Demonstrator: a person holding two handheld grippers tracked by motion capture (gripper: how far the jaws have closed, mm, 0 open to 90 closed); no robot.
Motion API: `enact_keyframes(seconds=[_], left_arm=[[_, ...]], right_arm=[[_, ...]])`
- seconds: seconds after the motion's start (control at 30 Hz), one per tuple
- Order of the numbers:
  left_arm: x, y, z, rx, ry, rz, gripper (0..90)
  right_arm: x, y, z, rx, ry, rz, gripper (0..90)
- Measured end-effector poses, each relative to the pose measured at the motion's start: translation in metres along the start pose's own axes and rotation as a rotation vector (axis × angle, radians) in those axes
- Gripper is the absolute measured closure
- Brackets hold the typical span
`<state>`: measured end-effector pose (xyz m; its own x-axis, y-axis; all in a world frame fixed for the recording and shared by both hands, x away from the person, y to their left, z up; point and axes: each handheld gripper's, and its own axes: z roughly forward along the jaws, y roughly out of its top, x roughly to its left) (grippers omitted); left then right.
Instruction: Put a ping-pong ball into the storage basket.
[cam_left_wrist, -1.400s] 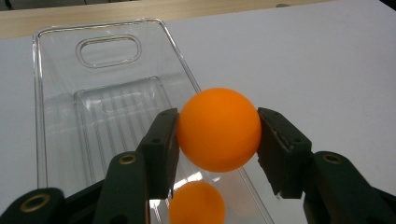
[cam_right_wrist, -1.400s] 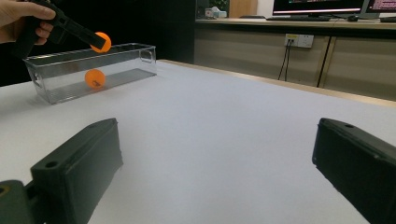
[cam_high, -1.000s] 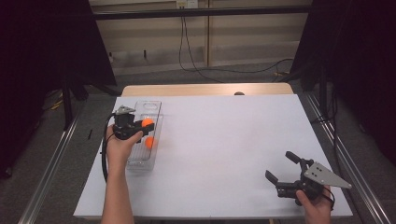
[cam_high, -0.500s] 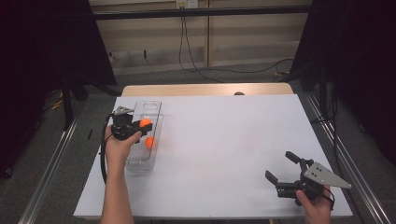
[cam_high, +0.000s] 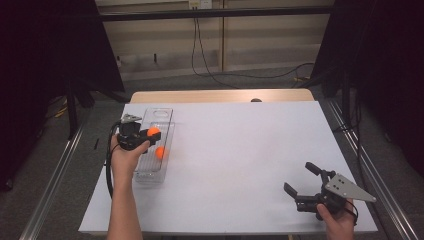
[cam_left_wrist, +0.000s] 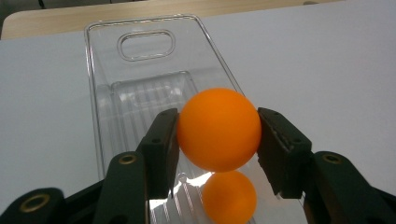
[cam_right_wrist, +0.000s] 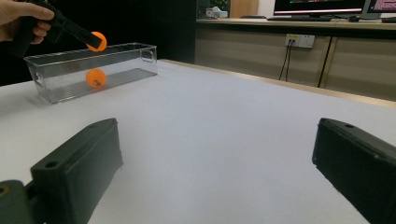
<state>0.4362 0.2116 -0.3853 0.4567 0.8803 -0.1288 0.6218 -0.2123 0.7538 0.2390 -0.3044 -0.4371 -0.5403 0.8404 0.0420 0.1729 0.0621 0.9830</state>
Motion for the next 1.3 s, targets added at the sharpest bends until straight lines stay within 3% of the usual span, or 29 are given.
enact_keyframes(seconds=[0.57,0.97,1.3], left_arm=[[0.0009,-0.0019,0.0027,0.045,0.052,0.013,50.6],[0.0011,-0.0034,0.0071,0.063,0.057,0.012,50.4],[-0.0006,-0.0022,0.0052,0.034,0.060,0.002,45.1]], right_arm=[[0.0003,0.0000,0.0003,-0.001,0.001,-0.001,0.9],[0.0006,0.0000,0.0003,0.000,0.002,-0.003,0.9],[0.0008,0.0000,0.0001,-0.001,0.003,-0.005,0.9]])
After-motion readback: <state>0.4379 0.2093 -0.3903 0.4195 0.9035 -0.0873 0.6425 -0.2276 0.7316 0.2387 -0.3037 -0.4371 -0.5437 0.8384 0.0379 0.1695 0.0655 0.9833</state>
